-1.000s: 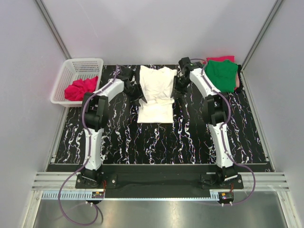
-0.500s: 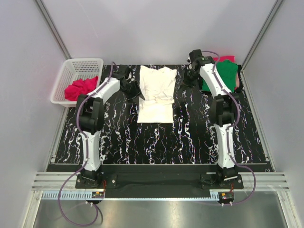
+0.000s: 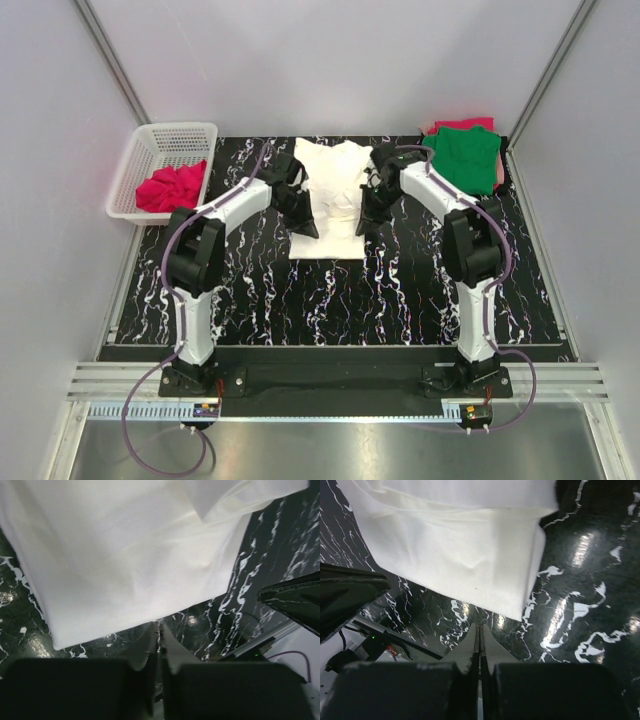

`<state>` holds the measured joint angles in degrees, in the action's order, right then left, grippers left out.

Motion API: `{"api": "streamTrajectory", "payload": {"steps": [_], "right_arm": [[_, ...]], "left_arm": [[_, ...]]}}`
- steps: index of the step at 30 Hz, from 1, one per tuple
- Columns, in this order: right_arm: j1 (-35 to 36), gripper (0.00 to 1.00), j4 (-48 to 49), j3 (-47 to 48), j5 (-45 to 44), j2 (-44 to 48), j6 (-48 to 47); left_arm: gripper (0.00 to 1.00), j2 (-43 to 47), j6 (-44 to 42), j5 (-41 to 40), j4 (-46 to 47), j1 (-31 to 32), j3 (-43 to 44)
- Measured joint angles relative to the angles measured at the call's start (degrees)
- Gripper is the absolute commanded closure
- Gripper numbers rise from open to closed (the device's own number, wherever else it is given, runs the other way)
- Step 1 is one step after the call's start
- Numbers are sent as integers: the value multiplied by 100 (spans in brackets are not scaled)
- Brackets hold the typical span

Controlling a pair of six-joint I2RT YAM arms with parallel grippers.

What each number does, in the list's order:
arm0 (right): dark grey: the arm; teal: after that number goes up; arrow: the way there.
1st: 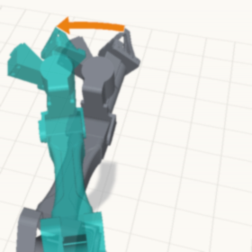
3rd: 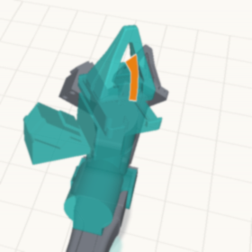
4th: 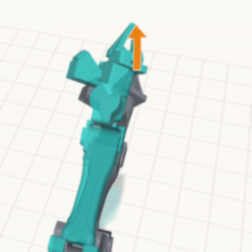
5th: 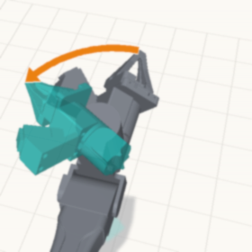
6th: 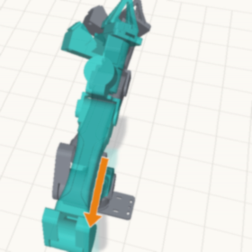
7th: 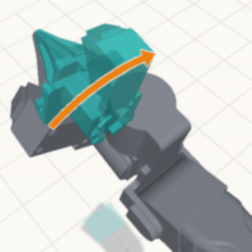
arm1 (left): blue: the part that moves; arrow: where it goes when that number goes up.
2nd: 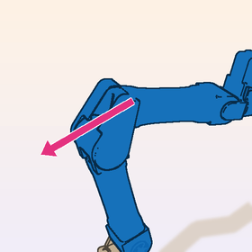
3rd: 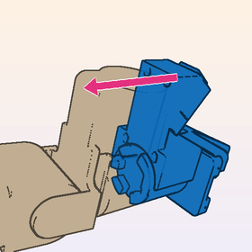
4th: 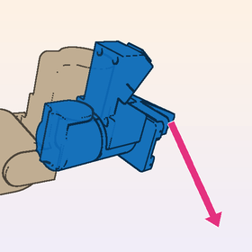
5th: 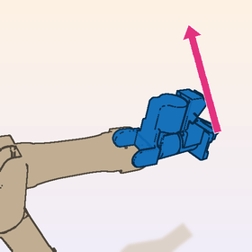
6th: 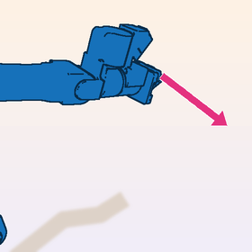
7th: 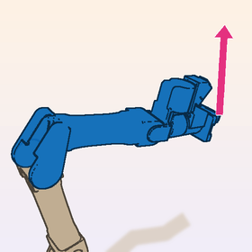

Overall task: Fold and stack the t-shirts
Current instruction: Fold the tshirt

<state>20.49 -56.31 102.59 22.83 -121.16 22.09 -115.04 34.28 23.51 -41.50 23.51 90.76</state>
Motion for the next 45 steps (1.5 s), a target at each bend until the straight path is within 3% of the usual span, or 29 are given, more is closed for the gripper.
{"api": "streamTrajectory", "payload": {"steps": [27, 34, 45], "right_arm": [[297, 100, 675, -278, -326, -824, -142], [339, 100, 922, -638, -409, -592, -24], [872, 100, 979, -1993, -743, 352, 376]], "left_arm": [[100, -791, -361, -669, -7, 118, 26], [100, -365, -225, -822, 522, 310, -654], [100, 450, -162, -857, 651, 688, -1816]]}}
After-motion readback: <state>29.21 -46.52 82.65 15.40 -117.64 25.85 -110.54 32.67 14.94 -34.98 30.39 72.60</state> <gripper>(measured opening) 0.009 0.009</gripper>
